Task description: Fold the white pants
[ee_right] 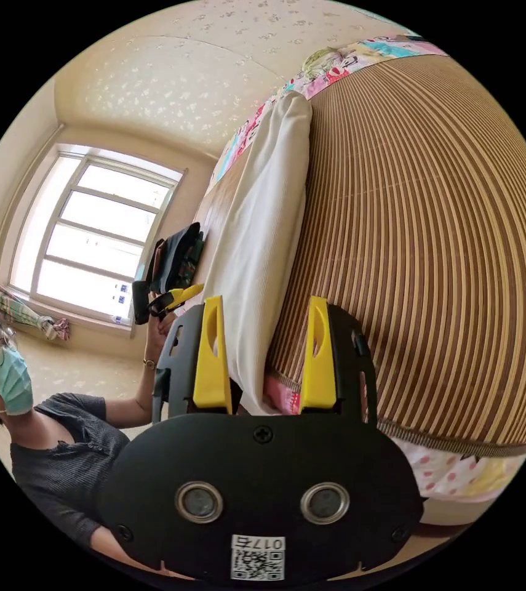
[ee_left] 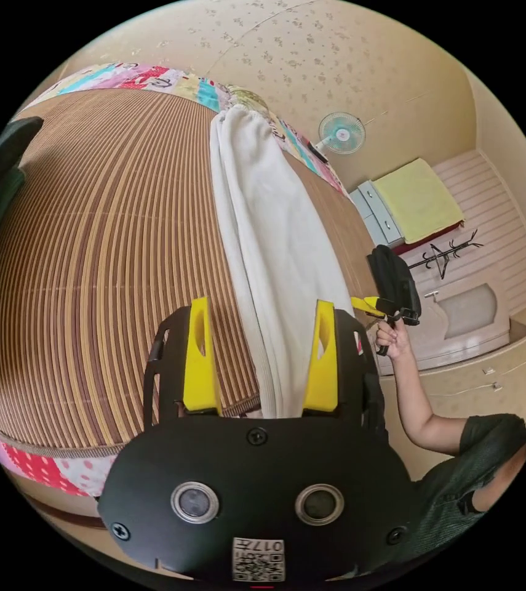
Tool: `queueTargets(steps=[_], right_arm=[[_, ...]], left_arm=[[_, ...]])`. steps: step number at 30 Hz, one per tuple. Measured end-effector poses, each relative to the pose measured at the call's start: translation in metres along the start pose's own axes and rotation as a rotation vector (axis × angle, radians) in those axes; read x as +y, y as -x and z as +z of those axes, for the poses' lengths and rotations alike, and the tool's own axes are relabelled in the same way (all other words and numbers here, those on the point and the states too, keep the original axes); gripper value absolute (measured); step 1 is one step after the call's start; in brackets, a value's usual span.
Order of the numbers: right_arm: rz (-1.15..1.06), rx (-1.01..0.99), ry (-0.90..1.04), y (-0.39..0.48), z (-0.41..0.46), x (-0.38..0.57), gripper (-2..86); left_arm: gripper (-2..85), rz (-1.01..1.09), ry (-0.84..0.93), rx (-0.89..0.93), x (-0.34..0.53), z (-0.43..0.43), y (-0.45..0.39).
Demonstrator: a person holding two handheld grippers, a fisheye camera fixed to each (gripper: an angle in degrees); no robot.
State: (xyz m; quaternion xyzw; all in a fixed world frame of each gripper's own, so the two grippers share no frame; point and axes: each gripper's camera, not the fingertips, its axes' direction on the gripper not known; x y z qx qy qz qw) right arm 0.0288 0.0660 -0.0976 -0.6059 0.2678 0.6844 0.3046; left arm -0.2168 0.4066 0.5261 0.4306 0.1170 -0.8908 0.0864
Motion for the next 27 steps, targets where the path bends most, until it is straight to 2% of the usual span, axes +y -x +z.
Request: queueTargets(steps=[5, 8, 11, 13, 17, 18, 19, 21, 27], right_arm=[[0.038, -0.070, 0.043, -0.028, 0.006, -0.049, 17.0], [0.066, -0.148, 0.067, -0.047, 0.012, -0.074, 14.8], [0.130, -0.137, 0.147, -0.071, 0.019, -0.094, 9.8], [0.107, -0.227, 0.199, -0.082, 0.017, -0.099, 8.5], [0.055, -0.352, 0.149, -0.088, -0.011, -0.079, 5.3], [0.026, -0.455, 0.105, -0.086, -0.027, -0.068, 4.2], [0.008, -0.553, 0.062, -0.083, -0.044, -0.056, 3.3], [-0.053, -0.596, 0.039, -0.065, -0.069, -0.039, 2.3], [-0.303, -0.410, -0.022, 0.052, -0.162, 0.022, 0.6]], left_arm=[[20.9, -0.069, 0.023, 0.038, -0.035, 0.017, 0.033], [16.3, -0.108, 0.063, 0.104, -0.047, 0.029, 0.057], [9.6, -0.177, 0.133, 0.180, -0.052, 0.041, 0.088], [6.4, -0.185, 0.150, 0.224, -0.049, 0.041, 0.104], [5.3, -0.125, 0.052, 0.516, -0.022, 0.011, 0.123], [5.2, -0.098, 0.021, 0.580, -0.012, -0.001, 0.123], [5.2, -0.082, -0.001, 0.612, -0.007, -0.009, 0.122], [5.2, 0.001, -0.052, 0.697, 0.015, -0.043, 0.109], [5.1, 0.267, -0.196, 0.524, 0.078, -0.157, 0.018]])
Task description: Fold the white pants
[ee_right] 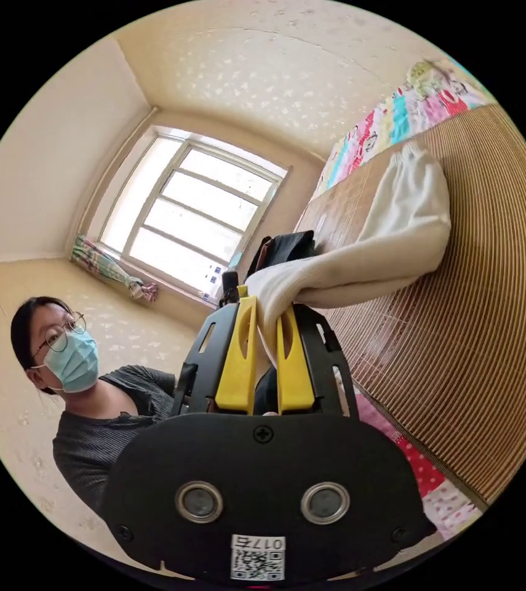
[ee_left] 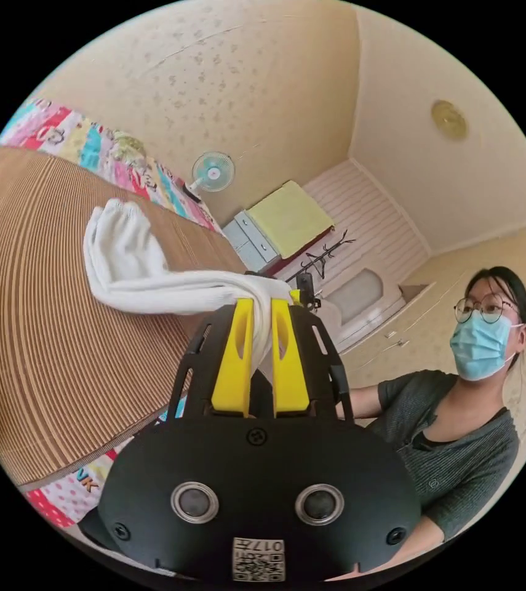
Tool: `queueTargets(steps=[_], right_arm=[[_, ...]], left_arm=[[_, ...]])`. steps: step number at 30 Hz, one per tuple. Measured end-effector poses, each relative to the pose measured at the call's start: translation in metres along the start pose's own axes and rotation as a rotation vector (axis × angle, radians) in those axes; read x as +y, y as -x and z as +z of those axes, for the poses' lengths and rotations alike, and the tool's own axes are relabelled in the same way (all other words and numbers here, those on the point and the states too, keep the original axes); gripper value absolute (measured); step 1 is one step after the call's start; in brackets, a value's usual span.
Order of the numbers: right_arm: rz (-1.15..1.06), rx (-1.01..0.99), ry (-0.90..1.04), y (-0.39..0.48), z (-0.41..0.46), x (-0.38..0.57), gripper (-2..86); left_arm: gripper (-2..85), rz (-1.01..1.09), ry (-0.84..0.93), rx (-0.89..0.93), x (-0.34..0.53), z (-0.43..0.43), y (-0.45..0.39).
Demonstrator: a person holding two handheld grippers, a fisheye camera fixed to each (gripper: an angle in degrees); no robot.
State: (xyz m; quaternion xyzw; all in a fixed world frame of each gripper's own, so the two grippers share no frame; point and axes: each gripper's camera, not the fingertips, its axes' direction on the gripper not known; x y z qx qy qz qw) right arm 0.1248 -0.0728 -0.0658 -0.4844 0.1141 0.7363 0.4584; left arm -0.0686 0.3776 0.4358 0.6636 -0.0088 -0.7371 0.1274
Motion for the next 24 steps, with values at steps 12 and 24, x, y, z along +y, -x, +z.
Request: queueTargets(steps=[12, 24], right_arm=[[-0.504, -0.033, -0.171, 0.317, -0.087, 0.016, 1.7], [-0.351, 0.175, -0.185, 0.328, -0.061, -0.065, 2.8]], left_arm=[[5.1, 0.517, -0.297, 0.085, 0.000, -0.092, -0.296], [5.3, 0.262, -0.318, -0.101, -0.056, -0.074, -0.265]])
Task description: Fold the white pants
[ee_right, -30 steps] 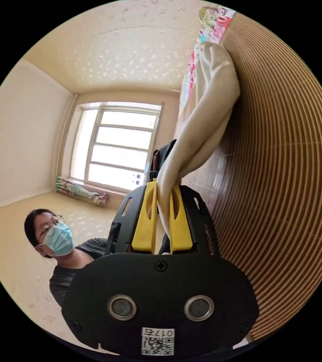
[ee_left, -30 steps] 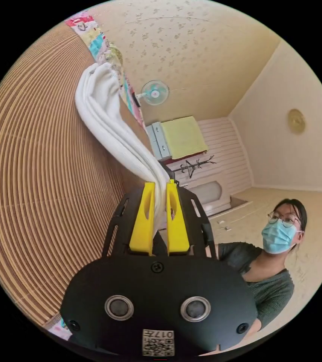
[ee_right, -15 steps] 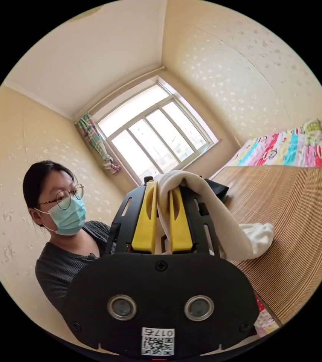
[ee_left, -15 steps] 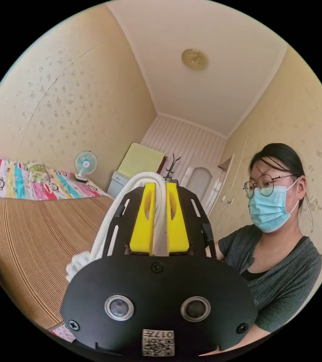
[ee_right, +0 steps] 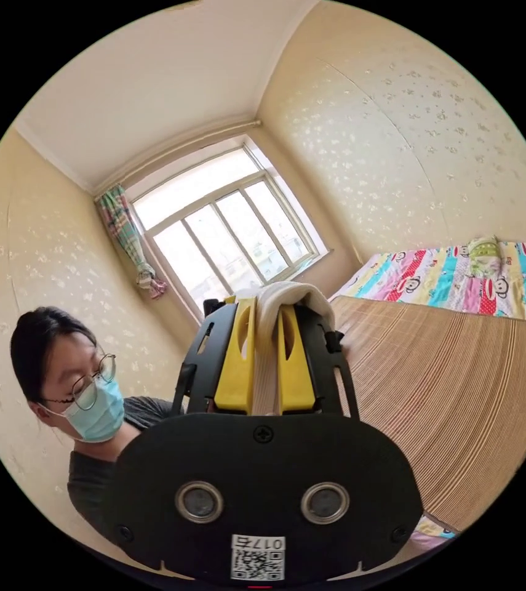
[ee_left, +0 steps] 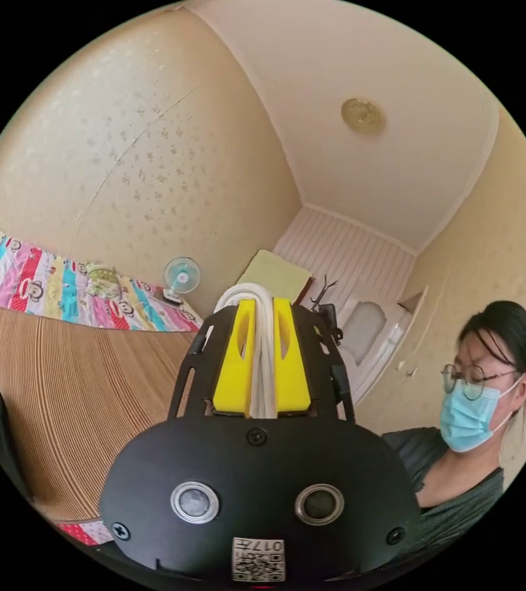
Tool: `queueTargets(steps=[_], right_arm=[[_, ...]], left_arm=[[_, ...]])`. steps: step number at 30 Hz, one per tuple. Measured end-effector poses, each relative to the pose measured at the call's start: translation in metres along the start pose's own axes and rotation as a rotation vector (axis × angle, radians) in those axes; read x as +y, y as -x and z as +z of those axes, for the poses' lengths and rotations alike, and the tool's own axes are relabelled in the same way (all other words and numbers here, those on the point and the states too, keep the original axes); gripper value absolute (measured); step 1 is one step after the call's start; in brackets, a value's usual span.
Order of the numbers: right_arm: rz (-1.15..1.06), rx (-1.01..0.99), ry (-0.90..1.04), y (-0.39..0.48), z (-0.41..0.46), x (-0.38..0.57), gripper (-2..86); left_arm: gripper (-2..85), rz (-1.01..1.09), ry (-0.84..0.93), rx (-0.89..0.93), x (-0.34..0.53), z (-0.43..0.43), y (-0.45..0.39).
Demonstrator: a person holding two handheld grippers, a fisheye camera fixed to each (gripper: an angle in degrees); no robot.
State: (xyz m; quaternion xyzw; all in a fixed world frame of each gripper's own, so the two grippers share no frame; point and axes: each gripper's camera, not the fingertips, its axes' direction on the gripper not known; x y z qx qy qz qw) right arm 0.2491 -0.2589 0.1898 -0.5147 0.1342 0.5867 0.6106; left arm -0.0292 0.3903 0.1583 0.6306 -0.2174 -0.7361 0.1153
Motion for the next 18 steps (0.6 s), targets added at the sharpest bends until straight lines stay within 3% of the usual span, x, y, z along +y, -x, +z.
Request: queueTargets(steps=[8, 12, 18], right_arm=[[0.172, 0.273, 0.117, -0.202, 0.122, -0.041, 1.3], [0.187, 0.409, 0.249, -0.258, 0.178, 0.036, 1.2], [0.236, 0.296, 0.141, -0.238, 0.166, 0.220, 2.8]], left_arm=[[5.3, -0.195, 0.228, -0.232, 0.002, 0.105, 0.177], [5.2, -0.247, 0.404, -0.290, 0.098, 0.142, 0.220], [5.3, -0.270, 0.473, -0.173, 0.252, 0.137, 0.171]])
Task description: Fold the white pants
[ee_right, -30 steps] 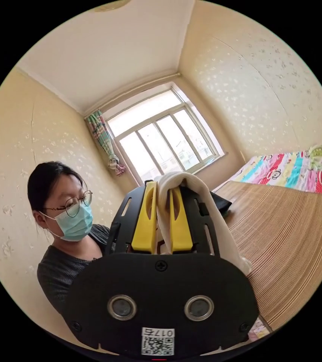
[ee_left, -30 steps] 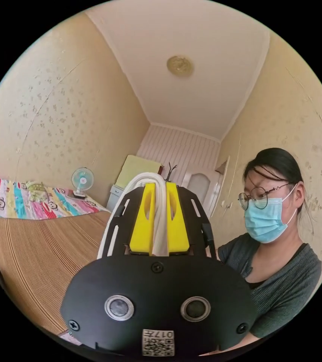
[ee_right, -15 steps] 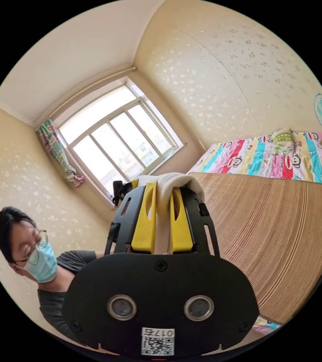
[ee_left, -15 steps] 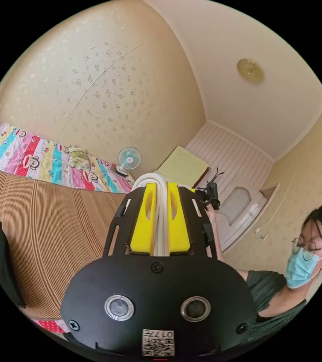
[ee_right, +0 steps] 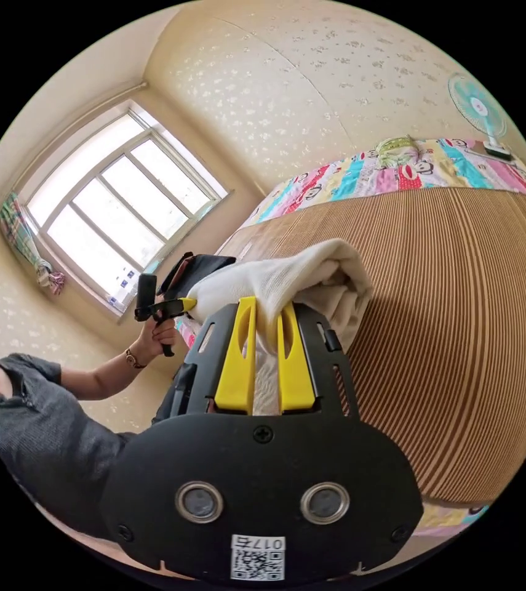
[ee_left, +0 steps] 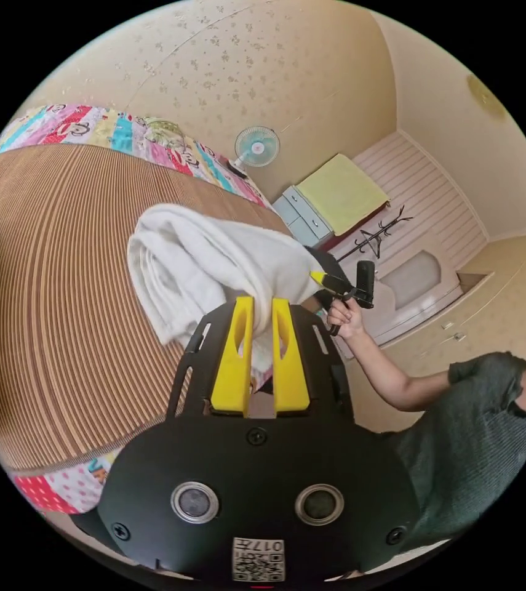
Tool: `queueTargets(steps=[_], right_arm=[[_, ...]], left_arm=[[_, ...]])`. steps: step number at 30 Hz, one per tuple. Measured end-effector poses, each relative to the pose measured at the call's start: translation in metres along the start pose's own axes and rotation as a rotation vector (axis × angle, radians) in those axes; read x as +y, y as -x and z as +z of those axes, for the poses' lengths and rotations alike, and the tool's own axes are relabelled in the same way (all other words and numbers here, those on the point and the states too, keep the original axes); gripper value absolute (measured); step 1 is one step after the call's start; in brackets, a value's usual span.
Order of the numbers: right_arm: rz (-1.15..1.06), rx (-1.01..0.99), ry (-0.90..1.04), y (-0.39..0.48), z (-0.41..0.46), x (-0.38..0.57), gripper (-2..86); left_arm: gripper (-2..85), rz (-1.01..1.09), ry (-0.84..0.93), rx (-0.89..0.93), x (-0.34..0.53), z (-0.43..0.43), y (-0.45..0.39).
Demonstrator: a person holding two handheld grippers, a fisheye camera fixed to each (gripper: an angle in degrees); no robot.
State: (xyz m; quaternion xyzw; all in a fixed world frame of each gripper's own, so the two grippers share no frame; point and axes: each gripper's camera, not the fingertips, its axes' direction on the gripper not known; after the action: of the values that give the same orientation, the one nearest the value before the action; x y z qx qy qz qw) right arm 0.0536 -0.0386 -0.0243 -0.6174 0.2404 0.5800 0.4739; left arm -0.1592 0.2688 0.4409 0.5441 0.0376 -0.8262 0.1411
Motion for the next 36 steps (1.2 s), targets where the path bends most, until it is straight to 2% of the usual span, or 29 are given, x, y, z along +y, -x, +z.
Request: queueTargets(steps=[4, 7, 10, 12, 14, 16, 20, 22, 24, 26, 27, 29, 31, 33, 35, 36], right_arm=[[0.146, 0.072, 0.036, 0.007, 0.018, 0.112, 5.8], [0.288, 0.027, 0.011, 0.006, 0.031, 0.144, 7.4], [0.361, -0.100, -0.086, 0.009, 0.030, 0.147, 9.2], [0.394, -0.141, -0.165, 0.014, 0.022, 0.142, 10.6], [0.393, -0.130, -0.215, 0.025, 0.013, 0.132, 11.1], [0.347, 0.000, -0.230, 0.050, 0.002, 0.104, 10.8], [0.195, 0.185, -0.181, 0.105, 0.010, 0.026, 8.7], [0.105, 0.373, -0.180, 0.154, 0.028, -0.028, 7.3], [0.073, 0.495, -0.210, 0.188, 0.047, -0.059, 7.0], [0.025, 0.524, -0.227, 0.209, 0.076, -0.077, 7.6], [-0.014, 0.527, -0.211, 0.212, 0.105, -0.082, 8.2], [-0.002, 0.602, -0.086, 0.191, 0.169, -0.080, 8.6], [0.051, 0.646, 0.225, 0.133, 0.276, -0.042, 8.5], [-0.035, 0.635, -0.017, 0.144, 0.264, -0.006, 8.2], [-0.030, 0.620, 0.017, 0.148, 0.267, -0.009, 8.0], [-0.019, 0.608, 0.044, 0.150, 0.270, -0.016, 7.8]], left_arm=[[6.2, -0.038, 0.076, -0.089, 0.074, 0.032, -0.025], [7.1, -0.160, 0.061, -0.063, 0.101, 0.044, -0.030], [11.0, -0.232, -0.068, 0.039, 0.103, 0.034, -0.034], [18.6, -0.340, -0.197, 0.069, 0.096, 0.018, -0.032], [19.1, -0.343, -0.284, 0.083, 0.082, 0.004, -0.040], [17.9, -0.260, -0.341, 0.072, 0.057, -0.007, -0.060], [16.8, -0.045, -0.328, -0.032, -0.030, -0.003, -0.130], [16.3, 0.018, -0.307, -0.087, -0.066, 0.013, -0.160], [14.8, 0.032, -0.245, -0.217, -0.100, 0.050, -0.187], [14.8, 0.043, -0.167, -0.363, -0.110, 0.092, -0.193], [15.9, -0.001, -0.103, -0.497, -0.106, 0.127, -0.181], [16.4, -0.084, 0.036, -0.603, -0.082, 0.187, -0.145], [15.7, 0.003, -0.023, -0.716, -0.033, 0.221, -0.134], [14.5, 0.218, -0.142, -0.905, 0.003, 0.242, -0.178], [13.9, 0.192, -0.112, -0.942, -0.005, 0.249, -0.191], [13.7, 0.130, -0.097, -0.885, -0.015, 0.244, -0.187]])
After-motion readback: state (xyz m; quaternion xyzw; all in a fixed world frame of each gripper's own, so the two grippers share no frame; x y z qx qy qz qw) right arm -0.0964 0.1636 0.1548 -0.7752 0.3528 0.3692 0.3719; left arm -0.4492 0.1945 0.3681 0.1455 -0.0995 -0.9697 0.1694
